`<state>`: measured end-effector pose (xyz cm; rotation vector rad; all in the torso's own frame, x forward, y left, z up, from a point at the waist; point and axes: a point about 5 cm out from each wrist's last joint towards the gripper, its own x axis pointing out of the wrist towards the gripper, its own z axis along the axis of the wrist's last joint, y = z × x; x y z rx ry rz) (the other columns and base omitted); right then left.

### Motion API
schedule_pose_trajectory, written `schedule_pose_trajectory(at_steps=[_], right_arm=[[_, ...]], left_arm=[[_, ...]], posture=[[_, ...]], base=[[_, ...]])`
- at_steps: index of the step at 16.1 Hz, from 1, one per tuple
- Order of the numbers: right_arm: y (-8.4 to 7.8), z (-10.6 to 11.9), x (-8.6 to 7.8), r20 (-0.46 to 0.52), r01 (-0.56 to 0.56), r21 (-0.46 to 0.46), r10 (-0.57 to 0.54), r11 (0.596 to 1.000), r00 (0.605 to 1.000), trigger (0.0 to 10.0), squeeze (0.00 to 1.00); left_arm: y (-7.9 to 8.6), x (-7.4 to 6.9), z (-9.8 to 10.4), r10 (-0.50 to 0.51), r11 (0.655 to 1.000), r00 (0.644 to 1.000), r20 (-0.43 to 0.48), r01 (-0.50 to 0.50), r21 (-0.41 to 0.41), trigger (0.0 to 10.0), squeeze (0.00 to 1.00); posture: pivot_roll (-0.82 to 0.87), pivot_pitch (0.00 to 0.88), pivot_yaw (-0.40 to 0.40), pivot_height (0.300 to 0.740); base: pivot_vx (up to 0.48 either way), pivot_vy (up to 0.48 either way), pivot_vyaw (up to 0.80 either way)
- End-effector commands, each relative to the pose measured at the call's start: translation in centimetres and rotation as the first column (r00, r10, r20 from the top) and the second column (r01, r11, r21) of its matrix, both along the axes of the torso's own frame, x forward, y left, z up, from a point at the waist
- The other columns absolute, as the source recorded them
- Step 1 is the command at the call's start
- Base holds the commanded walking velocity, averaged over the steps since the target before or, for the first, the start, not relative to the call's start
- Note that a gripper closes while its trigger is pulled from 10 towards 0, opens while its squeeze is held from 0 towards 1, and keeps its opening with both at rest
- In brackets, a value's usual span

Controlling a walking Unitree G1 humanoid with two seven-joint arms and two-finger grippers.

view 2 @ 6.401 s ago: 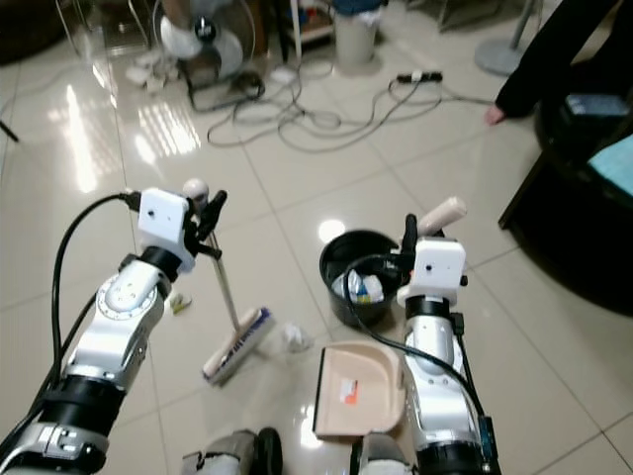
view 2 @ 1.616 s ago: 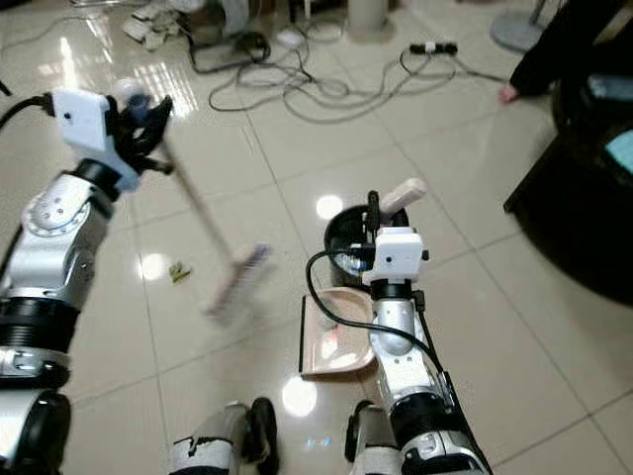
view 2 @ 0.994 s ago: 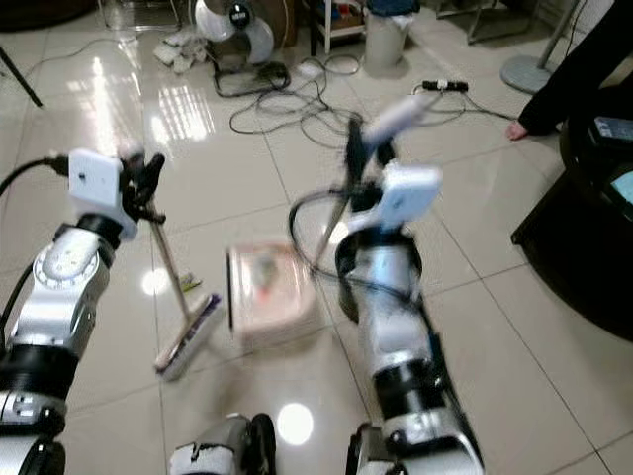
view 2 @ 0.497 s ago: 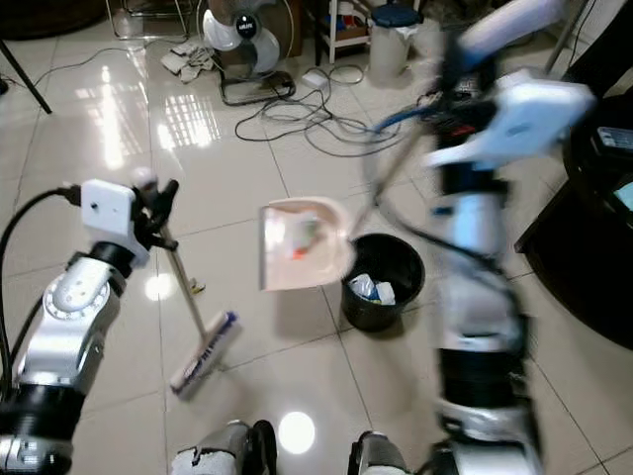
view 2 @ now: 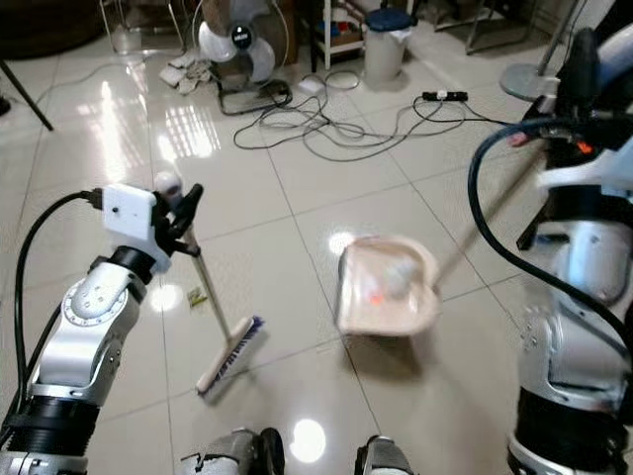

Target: Sweep floor

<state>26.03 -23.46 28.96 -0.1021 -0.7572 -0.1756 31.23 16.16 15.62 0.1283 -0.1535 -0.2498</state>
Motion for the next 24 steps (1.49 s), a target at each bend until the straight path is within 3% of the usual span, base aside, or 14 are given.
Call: schedule_pose_trajectory(at_steps=[1,3,6,8,13,24], right_arm=[[0.3,1.5,-1.2,0.086,0.017,-0.081,-0.010,0.997,0.996,10.0,0.00],[0.6,1.8,-1.3,0.117,0.013,-0.142,0.004,0.990,0.993,10.0,0.00],[0.8,1.8,-0.8,0.119,-0.001,-0.161,0.020,0.987,0.993,10.0,0.00],[1.1,1.6,-0.3,0.107,-0.014,-0.131,0.028,0.991,0.994,10.0,0.00],[1.7,1.3,-0.3,0.106,-0.025,-0.057,0.031,0.998,0.994,10.0,0.00],[1.8,1.3,-0.3,0.080,-0.033,-0.026,0.035,0.999,0.996,10.0,0.00]], left_arm=[[0.0,-0.3,0.7,-0.010,1.000,1.000,0.025,0.009,0.009,10.0,0.00],[0.0,-0.4,0.8,-0.006,1.000,1.000,0.021,0.006,0.008,10.0,0.00],[-0.3,-0.6,1.0,-0.029,1.000,0.999,0.033,0.029,-0.010,10.0,0.00],[-1.0,-0.6,1.0,-0.067,0.998,0.998,-0.002,0.067,-0.019,10.0,0.00],[-2.2,-0.8,1.5,-0.128,0.992,0.991,0.040,0.127,0.012,10.0,0.00],[-2.3,-0.9,1.5,-0.136,0.991,0.990,0.035,0.136,-0.005,10.0,0.00]], posture=[[-0.05,0.105,0.116,0.740],[-0.04,0.109,0.120,0.740],[-0.04,0.116,0.121,0.740],[-0.03,0.118,0.117,0.740],[-0.03,0.110,0.125,0.740],[-0.04,0.109,0.113,0.740]], base=[[0.000,0.000,0.00],[0.000,0.000,0.00],[0.000,0.000,0.00],[0.000,0.000,0.00],[0.000,0.000,0.00],[0.250,0.000,0.00]])
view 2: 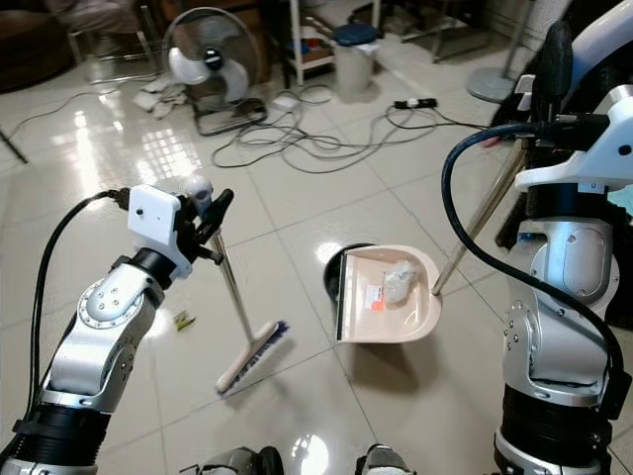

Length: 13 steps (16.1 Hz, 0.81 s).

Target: Sweep floor

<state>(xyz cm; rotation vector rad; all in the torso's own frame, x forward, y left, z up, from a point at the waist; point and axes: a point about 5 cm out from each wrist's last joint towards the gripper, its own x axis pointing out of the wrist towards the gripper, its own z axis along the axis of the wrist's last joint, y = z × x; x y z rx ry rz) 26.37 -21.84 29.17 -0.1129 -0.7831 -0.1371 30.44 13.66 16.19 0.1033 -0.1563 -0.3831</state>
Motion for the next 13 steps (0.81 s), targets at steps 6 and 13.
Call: schedule_pose_trajectory(at_steps=[6,13], right_arm=[[0.09,1.08,-0.75,0.052,-0.002,0.003,0.002,1.000,0.999,10.0,0.00],[0.18,1.13,-0.86,0.048,-0.011,-0.002,0.011,1.000,0.999,10.0,0.00]], left_arm=[[-0.03,-0.26,0.89,-0.018,1.000,0.999,0.043,0.018,-0.003,10.0,0.00],[-0.10,-0.51,0.66,-0.026,1.000,0.999,0.042,0.026,-0.009,10.0,0.00]], posture=[[-0.04,0.109,0.114,0.740],[-0.05,0.089,0.105,0.740]], base=[[0.353,0.000,0.00],[0.372,0.000,0.00]])
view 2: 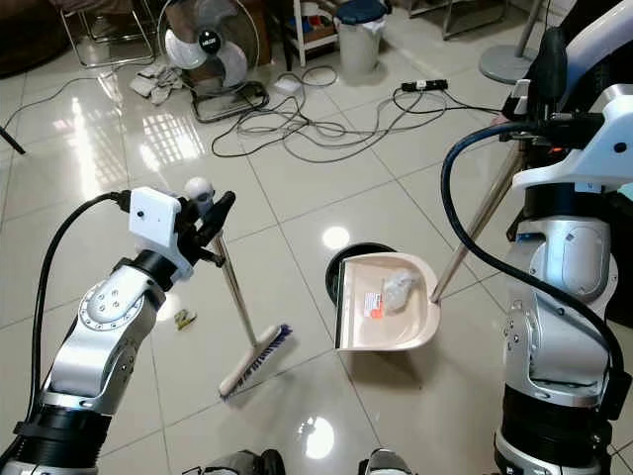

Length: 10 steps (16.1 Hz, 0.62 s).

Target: Sweep floor

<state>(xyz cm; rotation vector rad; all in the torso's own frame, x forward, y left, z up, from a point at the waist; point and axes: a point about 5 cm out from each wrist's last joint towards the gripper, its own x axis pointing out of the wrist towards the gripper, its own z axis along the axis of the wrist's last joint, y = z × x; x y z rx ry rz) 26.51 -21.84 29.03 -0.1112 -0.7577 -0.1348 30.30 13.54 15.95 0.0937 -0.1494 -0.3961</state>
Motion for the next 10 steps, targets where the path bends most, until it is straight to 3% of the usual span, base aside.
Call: schedule_pose_trajectory(at_steps=[1,10], right_arm=[[0.19,1.26,-1.02,0.072,-0.010,-0.006,0.010,1.000,0.997,10.0,0.00],[0.90,1.25,-1.17,0.070,-0.027,0.004,0.027,1.000,0.997,10.0,0.00]], left_arm=[[-0.02,-0.41,0.87,-0.015,1.000,0.999,0.051,0.015,-0.003,10.0,0.00],[-0.16,-0.55,0.84,-0.036,0.999,0.998,0.052,0.037,-0.014,10.0,0.00]], posture=[[-0.05,0.087,0.105,0.740],[-0.06,0.071,0.106,0.740]], base=[[0.375,0.000,0.00],[0.419,0.000,0.00]])
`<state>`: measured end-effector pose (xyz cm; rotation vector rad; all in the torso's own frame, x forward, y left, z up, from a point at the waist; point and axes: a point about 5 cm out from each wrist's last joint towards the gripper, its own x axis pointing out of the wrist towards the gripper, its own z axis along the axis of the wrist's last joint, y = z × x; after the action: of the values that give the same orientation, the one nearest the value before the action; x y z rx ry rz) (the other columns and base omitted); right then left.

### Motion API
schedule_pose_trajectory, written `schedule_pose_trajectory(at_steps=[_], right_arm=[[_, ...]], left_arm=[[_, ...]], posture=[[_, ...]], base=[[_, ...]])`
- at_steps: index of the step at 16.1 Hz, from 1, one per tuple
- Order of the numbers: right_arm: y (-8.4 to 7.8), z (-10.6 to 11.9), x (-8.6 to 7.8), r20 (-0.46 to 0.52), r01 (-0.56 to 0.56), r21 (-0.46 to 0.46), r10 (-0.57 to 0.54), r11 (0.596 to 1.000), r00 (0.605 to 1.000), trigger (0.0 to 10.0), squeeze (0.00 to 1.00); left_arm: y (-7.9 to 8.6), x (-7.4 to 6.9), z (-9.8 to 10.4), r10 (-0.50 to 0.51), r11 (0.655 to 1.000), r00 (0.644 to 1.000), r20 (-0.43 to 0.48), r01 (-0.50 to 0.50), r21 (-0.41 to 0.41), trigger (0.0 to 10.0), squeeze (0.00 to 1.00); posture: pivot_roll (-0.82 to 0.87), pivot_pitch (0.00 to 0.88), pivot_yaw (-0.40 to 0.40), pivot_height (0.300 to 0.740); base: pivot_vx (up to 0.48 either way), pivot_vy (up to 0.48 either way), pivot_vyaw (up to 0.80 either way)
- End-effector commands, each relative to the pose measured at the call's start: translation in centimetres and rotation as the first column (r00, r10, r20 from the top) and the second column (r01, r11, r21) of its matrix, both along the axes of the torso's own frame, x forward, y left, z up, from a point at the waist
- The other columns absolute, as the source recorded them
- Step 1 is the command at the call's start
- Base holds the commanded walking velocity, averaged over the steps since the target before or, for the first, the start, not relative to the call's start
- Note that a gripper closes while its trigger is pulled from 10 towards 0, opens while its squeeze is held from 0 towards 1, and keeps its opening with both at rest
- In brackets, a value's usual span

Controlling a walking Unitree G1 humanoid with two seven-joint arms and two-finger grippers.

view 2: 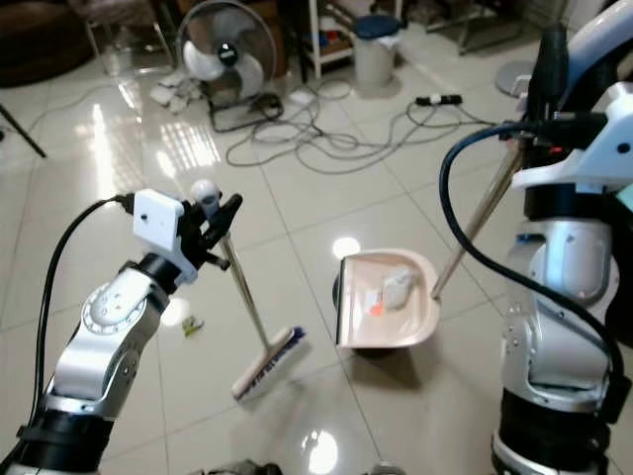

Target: Sweep floor

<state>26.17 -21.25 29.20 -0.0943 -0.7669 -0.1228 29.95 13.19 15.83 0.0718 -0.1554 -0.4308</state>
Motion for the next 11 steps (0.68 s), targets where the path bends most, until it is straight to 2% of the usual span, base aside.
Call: schedule_pose_trajectory(at_steps=[1,7,11], right_arm=[[0.31,1.11,-0.83,0.061,-0.009,-0.004,0.009,1.000,0.998,10.0,0.00],[0.32,1.06,-0.99,0.056,-0.009,-0.002,0.009,1.000,0.998,10.0,0.00],[0.15,1.10,-0.94,0.053,-0.002,-0.003,0.002,1.000,0.999,10.0,0.00]], left_arm=[[0.18,-0.20,0.96,0.000,1.000,0.999,0.052,0.000,0.003,10.0,0.00],[0.11,-0.32,0.88,-0.002,1.000,0.999,0.044,0.002,-0.002,10.0,0.00],[0.26,-0.36,0.52,0.006,1.000,1.000,0.031,-0.006,-0.002,10.0,0.00]], posture=[[-0.06,0.071,0.106,0.740],[-0.06,0.075,0.108,0.740],[-0.06,0.077,0.105,0.740]], base=[[0.435,0.000,0.00],[0.427,0.000,0.00],[0.000,0.000,0.00]])
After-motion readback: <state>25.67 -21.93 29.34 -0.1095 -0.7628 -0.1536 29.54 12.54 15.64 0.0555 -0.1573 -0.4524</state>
